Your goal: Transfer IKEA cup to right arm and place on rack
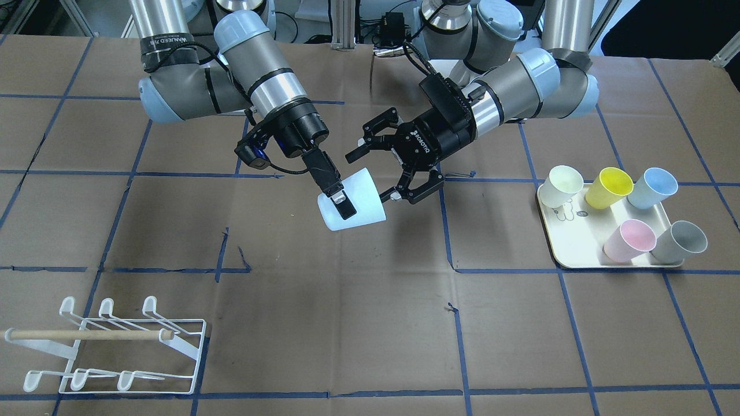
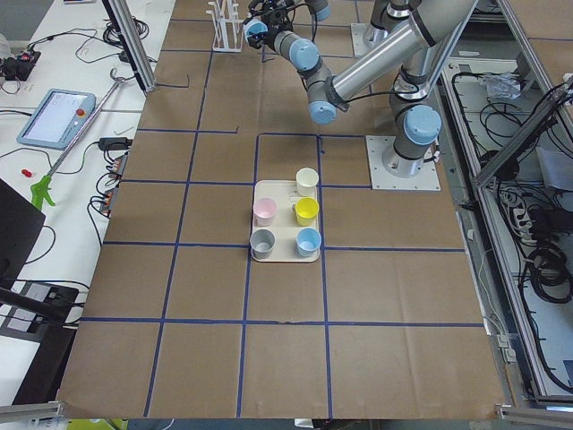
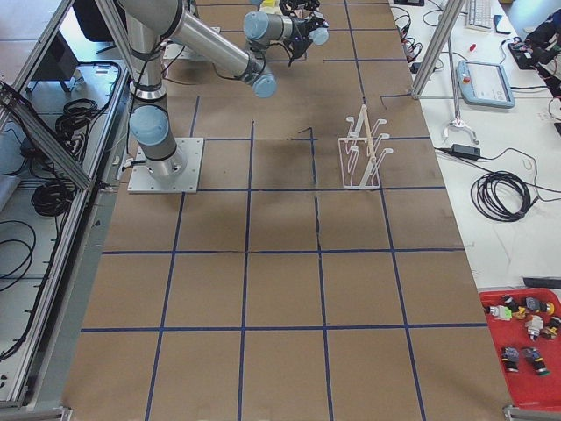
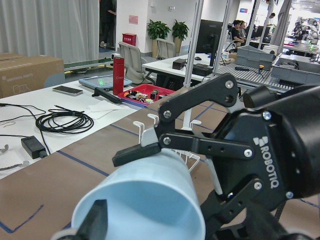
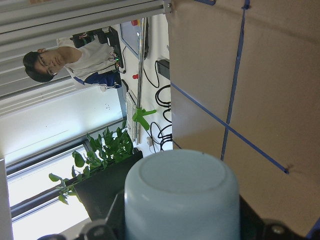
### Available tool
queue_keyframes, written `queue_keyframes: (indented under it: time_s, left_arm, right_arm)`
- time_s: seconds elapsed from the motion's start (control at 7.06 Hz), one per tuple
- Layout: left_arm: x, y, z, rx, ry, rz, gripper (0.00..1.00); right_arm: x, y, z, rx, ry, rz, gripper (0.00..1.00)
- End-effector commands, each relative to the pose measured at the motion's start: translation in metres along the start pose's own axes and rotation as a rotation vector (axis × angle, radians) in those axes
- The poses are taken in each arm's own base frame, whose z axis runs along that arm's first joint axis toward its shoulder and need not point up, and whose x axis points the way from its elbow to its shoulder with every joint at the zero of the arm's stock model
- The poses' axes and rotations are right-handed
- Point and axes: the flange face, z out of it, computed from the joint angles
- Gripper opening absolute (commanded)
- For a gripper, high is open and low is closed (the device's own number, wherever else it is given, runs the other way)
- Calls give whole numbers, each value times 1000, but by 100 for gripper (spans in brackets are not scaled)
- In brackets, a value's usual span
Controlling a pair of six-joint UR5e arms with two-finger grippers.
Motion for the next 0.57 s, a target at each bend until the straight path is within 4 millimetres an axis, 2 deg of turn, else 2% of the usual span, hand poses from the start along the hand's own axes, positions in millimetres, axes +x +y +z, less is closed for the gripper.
queue_keyframes:
  time_s: [0.0, 0.28, 0.43]
  left_arm:
    - [-37, 10, -34, 5, -101, -45, 99]
    - [-65, 18, -41, -112, -286, -126, 99]
    - [-83, 15, -47, -171, -417, -197, 99]
  right_arm:
    - [-12, -35, -1, 57, -29, -4, 20]
    - [-36, -69, -2, 123, -57, -287, 14]
    - [-40, -87, 3, 161, -42, -453, 13]
